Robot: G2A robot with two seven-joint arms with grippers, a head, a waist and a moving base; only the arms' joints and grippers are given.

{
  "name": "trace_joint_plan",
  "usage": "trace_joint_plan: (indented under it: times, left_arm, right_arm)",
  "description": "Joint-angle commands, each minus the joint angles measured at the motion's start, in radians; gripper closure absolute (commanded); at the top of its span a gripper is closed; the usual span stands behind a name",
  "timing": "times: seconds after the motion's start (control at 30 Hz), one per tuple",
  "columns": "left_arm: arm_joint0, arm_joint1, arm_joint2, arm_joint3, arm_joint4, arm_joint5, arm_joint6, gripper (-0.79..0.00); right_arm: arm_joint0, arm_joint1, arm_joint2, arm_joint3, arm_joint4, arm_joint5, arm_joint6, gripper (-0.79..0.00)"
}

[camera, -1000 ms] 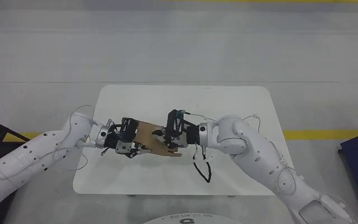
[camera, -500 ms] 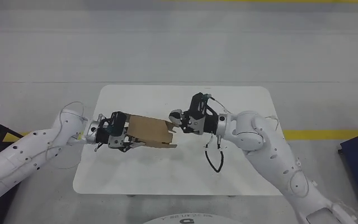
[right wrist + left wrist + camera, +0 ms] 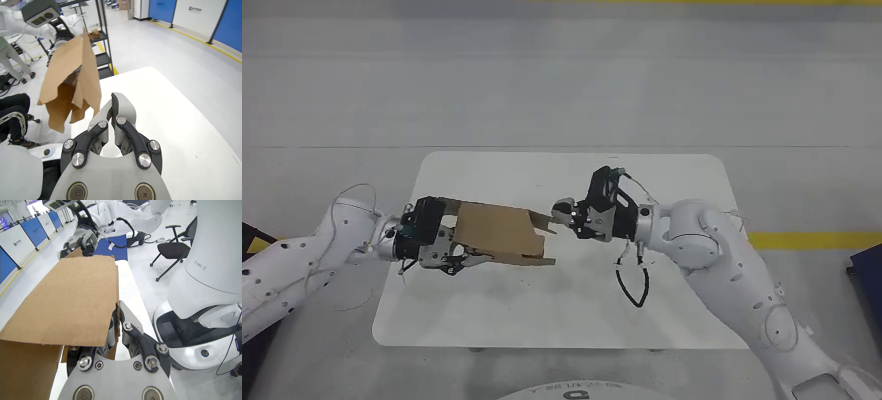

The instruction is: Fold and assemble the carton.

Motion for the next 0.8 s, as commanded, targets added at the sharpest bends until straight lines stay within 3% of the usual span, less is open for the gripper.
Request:
trace_joint_plan:
  times: [0.0,0.23,0.77]
  left_arm:
    - [-0.005,0.002,0.007,0.004,-0.006,0.0,0.0,0.0]
    - [-0.025,0.002,0.036,-0.003,-0.018,0.0,0.0,0.0]
    - [-0.083,-0.009,0.128,-0.027,-0.039,0.0,0.0,0.0]
  right_arm:
    - [0.014,-0.002,-0.019,0.005,0.034,-0.053,0.003,0.0]
    - [0.043,-0.003,-0.064,0.019,0.118,-0.159,0.043,0.0]
    - [0.131,-0.021,-0.171,0.082,0.198,-0.191,0.08,0.0]
